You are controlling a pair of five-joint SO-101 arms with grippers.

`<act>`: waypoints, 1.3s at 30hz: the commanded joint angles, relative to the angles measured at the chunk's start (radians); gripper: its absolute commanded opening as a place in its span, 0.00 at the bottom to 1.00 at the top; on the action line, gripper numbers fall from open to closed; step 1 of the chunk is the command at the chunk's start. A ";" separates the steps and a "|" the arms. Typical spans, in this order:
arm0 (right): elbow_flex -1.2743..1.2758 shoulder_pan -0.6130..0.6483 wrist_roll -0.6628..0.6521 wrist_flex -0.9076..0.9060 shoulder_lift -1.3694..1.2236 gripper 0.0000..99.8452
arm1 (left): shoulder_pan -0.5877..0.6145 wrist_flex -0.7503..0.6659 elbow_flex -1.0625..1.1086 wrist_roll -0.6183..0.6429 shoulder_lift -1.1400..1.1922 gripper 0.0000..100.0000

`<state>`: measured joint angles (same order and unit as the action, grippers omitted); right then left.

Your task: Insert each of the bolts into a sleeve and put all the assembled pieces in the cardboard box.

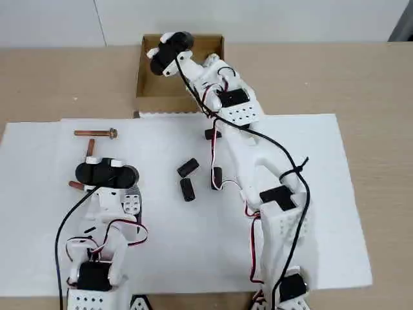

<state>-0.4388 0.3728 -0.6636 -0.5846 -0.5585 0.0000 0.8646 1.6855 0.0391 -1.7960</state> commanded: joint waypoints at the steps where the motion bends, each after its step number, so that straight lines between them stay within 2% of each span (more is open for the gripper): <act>1: -0.049 -0.002 0.091 -0.110 0.133 0.00 | 0.000 0.006 -0.004 0.002 -0.011 0.01; 11: -0.049 -0.007 0.347 -0.455 0.360 0.00 | 0.000 0.006 -0.004 0.002 -0.011 0.01; 39: -0.044 -0.005 0.663 -1.066 0.877 0.00 | -0.002 0.006 -0.004 0.002 -0.011 0.01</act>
<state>-0.4450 0.3728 -0.0330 -1.6141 0.2501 0.0000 0.8646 1.6855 0.0391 -1.7960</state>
